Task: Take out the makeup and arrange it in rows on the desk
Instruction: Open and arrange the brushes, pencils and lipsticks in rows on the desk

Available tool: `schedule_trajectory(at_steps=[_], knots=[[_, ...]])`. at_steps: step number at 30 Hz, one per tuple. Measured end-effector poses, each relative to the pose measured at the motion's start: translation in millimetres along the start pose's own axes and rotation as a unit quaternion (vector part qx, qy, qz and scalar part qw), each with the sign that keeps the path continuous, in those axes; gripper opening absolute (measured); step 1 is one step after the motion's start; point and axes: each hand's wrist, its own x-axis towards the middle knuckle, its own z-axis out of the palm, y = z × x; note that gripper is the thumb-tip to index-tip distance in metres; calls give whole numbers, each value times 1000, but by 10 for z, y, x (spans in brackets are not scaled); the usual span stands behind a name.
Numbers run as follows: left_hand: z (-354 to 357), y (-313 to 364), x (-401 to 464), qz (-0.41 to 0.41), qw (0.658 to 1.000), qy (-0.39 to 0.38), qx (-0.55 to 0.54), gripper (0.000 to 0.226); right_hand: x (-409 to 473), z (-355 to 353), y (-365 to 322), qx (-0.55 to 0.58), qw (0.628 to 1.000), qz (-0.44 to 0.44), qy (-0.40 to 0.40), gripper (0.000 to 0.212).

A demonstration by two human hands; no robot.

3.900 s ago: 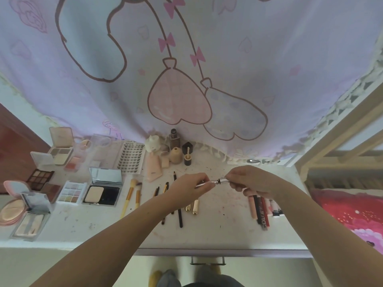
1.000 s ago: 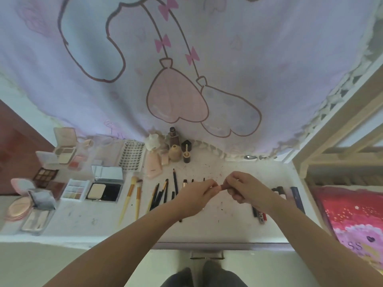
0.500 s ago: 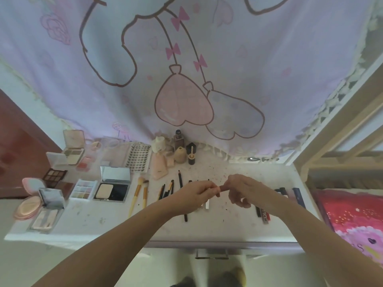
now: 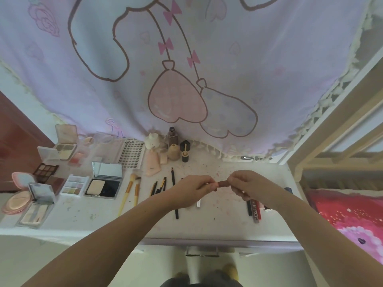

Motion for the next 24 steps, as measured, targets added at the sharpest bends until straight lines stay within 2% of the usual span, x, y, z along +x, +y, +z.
schedule_trajectory(at_steps=[2, 3, 7, 8, 12, 13, 17, 22, 24], knots=[[-5, 6, 11, -5, 1000, 4, 5, 31, 14, -26, 40, 34, 999, -8, 2, 10], [-6, 8, 16, -5, 1000, 8, 6, 32, 15, -41, 42, 58, 998, -1, 1, 10], [7, 24, 49, 0, 1000, 21, 22, 29, 38, -67, 19, 65, 996, 65, -11, 38], [14, 28, 62, 1, 999, 21, 31, 29, 53, -74, 24, 60, 996, 65, -10, 39], [11, 7, 109, -5, 999, 17, 42, 31, 82, -128, 47, 77, 996, 38, -12, 11], [8, 0, 120, -4, 999, 17, 41, 31, 79, -137, 39, 76, 996, 48, -13, 12], [26, -17, 157, 1, 999, 20, 40, 29, 84, -147, 31, 61, 993, 102, -22, 40], [73, -51, 185, -8, 999, 18, 49, 29, 51, -221, 63, 76, 994, 79, -30, 18], [69, -58, 190, -9, 999, 21, 35, 28, 53, -229, 55, 90, 991, 97, -25, 29]])
